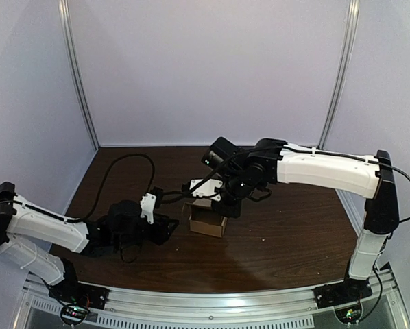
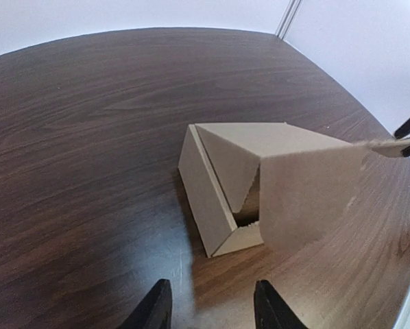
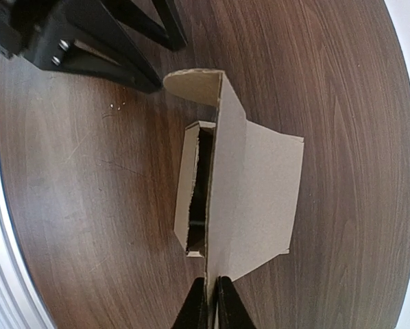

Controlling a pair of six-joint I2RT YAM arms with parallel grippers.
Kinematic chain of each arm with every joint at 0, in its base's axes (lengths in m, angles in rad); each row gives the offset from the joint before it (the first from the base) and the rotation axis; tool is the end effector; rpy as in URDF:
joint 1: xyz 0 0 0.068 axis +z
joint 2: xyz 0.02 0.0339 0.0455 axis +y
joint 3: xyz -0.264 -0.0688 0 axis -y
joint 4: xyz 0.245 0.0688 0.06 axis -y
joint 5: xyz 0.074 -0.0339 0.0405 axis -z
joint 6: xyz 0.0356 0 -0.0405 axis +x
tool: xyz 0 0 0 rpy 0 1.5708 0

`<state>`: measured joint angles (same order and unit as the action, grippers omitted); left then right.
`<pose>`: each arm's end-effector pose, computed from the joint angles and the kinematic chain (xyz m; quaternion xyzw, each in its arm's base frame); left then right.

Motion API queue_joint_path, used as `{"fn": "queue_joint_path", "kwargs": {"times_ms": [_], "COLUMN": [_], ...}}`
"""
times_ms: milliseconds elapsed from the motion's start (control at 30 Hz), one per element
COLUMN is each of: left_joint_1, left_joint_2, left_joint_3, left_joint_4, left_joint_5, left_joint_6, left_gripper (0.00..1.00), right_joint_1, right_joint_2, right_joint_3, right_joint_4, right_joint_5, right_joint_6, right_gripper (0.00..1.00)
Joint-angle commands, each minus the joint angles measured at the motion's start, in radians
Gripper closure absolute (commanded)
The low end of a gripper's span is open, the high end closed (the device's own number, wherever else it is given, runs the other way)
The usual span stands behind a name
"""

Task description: Fold the paper box

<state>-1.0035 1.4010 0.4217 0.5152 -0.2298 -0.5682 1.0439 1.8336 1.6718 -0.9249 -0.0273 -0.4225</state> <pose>0.1460 -0.2141 0.1551 0.1237 0.8382 -0.3004 0.4380 0.1958 0.3385 0.2912 -0.6521 0.7191 0.0859 0.2241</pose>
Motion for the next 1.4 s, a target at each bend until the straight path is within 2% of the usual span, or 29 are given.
{"fn": "queue_joint_path", "kwargs": {"times_ms": [0, 133, 233, 300, 400, 567, 800, 1133, 1267, 1367], "left_joint_1": [-0.008, -0.007, -0.007, -0.005, 0.007, 0.020, 0.029, 0.030, 0.030, 0.033], "left_joint_2": [-0.227, -0.426, -0.503, -0.492, -0.388, -0.091, 0.172, 0.299, 0.342, 0.382], "left_joint_3": [-0.055, -0.050, -0.025, 0.001, 0.048, 0.193, 0.409, 0.460, 0.461, 0.453], "left_joint_4": [-0.169, -0.378, -0.453, -0.456, -0.387, -0.244, -0.276, -0.303, -0.297, -0.265], "left_joint_5": [-0.045, -0.113, -0.200, -0.232, -0.219, -0.097, 0.013, 0.044, 0.034, 0.036], "left_joint_6": [-0.032, 0.030, 0.101, 0.130, 0.138, 0.125, 0.142, 0.156, 0.166, 0.173], "left_gripper": [0.56, 0.53, 0.48, 0.45, 0.42, 0.40, 0.40, 0.41, 0.42, 0.42], "right_joint_1": [0.003, 0.004, 0.004, 0.004, 0.004, -0.001, -0.026, -0.105, -0.209, -0.307], "right_joint_2": [-0.005, 0.033, 0.078, 0.106, 0.133, 0.135, 0.045, -0.053, -0.045, -0.012], "right_joint_3": [-0.052, -0.104, -0.118, -0.110, -0.093, -0.079, -0.087, -0.079, -0.057, -0.047], "right_joint_4": [-0.010, -0.006, -0.011, -0.010, -0.004, -0.005, -0.018, -0.056, -0.016, 0.041], "right_joint_5": [-0.044, -0.151, -0.217, -0.233, -0.242, -0.246, -0.238, -0.312, -0.368, -0.463], "right_joint_6": [-0.009, 0.019, 0.033, 0.041, 0.035, 0.031, 0.018, 0.016, 0.066, 0.128], "right_gripper": [0.86, 0.68, 0.58, 0.53, 0.47, 0.44, 0.37, 0.34, 0.38, 0.46]}}
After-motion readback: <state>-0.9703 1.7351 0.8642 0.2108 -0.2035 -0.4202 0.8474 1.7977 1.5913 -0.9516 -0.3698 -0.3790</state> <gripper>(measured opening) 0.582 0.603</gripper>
